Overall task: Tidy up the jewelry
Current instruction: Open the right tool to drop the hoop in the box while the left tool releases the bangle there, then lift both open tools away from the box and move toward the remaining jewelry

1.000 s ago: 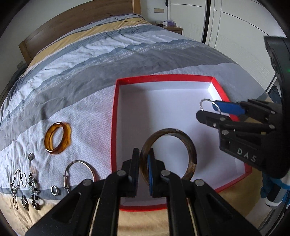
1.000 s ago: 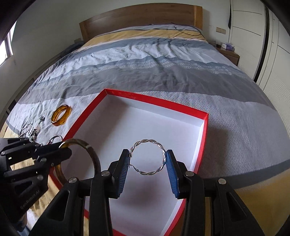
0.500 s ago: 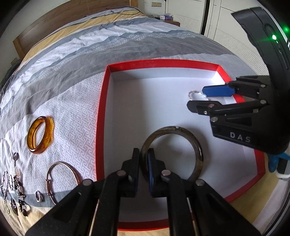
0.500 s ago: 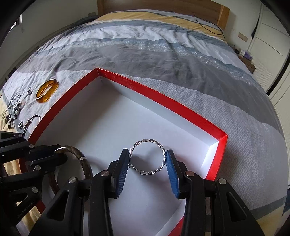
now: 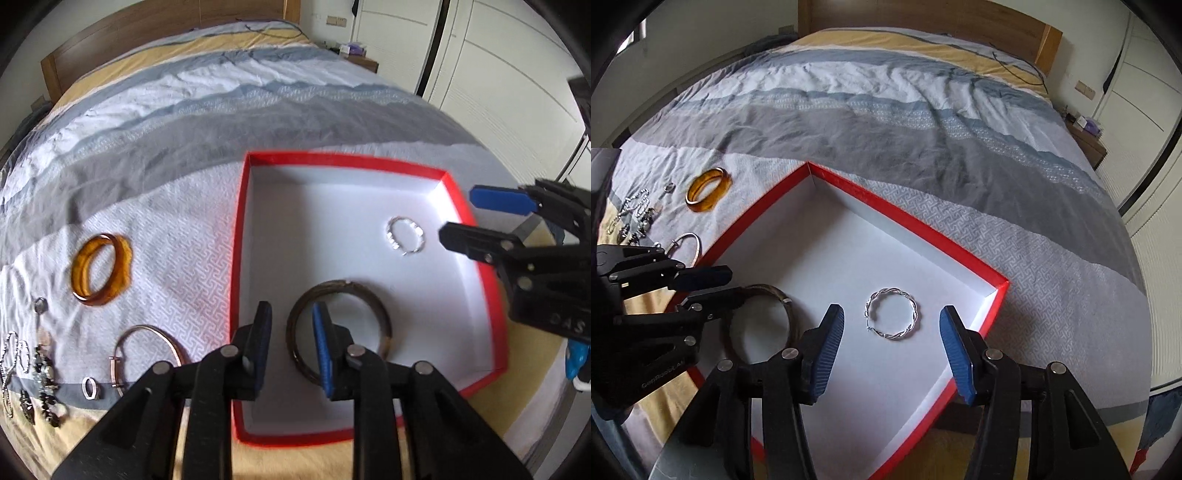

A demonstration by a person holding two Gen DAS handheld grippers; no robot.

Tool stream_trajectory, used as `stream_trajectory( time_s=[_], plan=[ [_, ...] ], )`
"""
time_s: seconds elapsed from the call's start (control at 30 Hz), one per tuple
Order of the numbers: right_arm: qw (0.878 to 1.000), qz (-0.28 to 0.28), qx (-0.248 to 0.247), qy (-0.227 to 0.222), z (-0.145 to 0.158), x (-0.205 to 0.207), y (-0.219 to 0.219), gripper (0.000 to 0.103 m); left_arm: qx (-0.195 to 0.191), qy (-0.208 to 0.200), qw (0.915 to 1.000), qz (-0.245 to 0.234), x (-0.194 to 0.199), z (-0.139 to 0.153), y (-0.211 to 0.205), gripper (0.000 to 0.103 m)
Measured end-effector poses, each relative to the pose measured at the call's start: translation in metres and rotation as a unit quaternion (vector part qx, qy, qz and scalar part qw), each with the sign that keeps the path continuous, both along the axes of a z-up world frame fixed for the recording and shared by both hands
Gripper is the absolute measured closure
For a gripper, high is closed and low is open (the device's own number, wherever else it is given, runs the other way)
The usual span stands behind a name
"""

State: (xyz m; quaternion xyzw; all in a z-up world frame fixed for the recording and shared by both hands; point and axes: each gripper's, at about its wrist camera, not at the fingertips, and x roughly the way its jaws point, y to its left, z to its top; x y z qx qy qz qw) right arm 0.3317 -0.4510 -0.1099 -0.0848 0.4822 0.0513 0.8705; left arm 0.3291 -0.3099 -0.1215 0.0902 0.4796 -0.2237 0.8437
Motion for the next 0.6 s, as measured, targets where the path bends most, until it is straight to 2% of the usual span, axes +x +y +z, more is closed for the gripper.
stream_trajectory(
  time_s=[0.17,0.4,0.6],
  plan=[
    [0.998,-0.041,0.025,-0.051,0.050,-0.046,-0.006,0.044,-0.043,-0.040,0.9983,-0.002,-0.025,0.059,0.018,0.081],
    [0.984,-0.095,0.080,-0.127,0.119,-0.129,-0.003,0.043,-0.034,-0.095,0.9948,0.013,-0.076,0.132,0.073,0.081],
    [0.974,-0.103,0.107,-0.172,0.153,-0.205,0.025,0.043,-0.017,-0.141,0.9875,0.069,-0.127,0.174,0.161,0.081]
  ],
)
